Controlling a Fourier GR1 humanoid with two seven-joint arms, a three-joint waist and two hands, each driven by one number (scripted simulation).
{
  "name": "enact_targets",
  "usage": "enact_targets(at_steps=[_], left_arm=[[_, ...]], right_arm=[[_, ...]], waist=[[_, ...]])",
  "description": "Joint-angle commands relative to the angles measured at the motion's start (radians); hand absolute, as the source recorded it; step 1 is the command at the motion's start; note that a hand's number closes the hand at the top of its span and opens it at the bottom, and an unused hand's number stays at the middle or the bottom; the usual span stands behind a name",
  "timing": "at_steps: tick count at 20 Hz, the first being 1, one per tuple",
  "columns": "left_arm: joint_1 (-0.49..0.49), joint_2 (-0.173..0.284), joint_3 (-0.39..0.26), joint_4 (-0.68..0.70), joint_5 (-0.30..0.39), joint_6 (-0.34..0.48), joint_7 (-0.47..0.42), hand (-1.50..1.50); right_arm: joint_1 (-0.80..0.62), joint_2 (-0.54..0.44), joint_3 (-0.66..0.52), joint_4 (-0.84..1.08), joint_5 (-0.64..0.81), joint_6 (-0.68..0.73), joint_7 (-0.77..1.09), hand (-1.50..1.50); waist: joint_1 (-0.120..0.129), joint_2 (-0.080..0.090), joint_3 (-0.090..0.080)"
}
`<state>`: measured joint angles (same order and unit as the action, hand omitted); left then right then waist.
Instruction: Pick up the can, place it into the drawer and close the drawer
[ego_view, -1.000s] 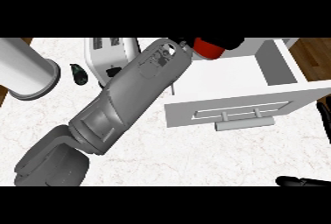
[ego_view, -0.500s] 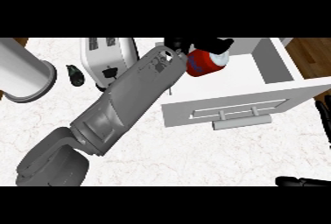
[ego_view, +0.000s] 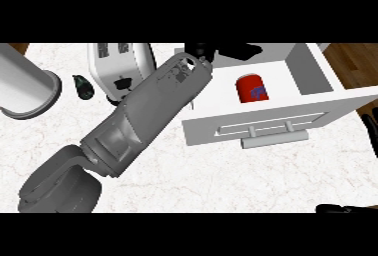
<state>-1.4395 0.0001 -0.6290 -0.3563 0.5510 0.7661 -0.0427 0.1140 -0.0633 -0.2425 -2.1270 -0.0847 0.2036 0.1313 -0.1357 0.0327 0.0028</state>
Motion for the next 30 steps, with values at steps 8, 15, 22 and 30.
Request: enact_targets(at_steps=[8, 15, 22, 30], left_arm=[[0.011, 0.0, 0.007, -0.024, 0.088, 0.035, -0.014, -1.5], [0.04, 0.0, 0.023, -0.079, 0.156, 0.045, -0.093, -1.5], [-0.015, 0.0, 0.036, -0.054, 0.164, 0.045, -0.104, -1.5], [-0.037, 0.0, 0.042, -0.057, 0.148, 0.046, -0.055, -1.5]], right_arm=[[-0.016, -0.101, 0.012, -0.096, 0.2, 0.011, -0.071, -1.5], [-0.062, -0.127, 0.106, -0.1, 0.392, -0.008, -0.11, -1.5], [-0.112, -0.188, 0.201, -0.037, 0.679, -0.044, -0.107, -1.5], [-0.2, -0.199, 0.334, 0.196, 0.986, -0.129, -0.121, -1.5]], waist=[[0.009, -0.003, -0.001], [0.036, -0.004, -0.002], [0.087, -0.014, -0.003], [0.128, -0.023, -0.002]])
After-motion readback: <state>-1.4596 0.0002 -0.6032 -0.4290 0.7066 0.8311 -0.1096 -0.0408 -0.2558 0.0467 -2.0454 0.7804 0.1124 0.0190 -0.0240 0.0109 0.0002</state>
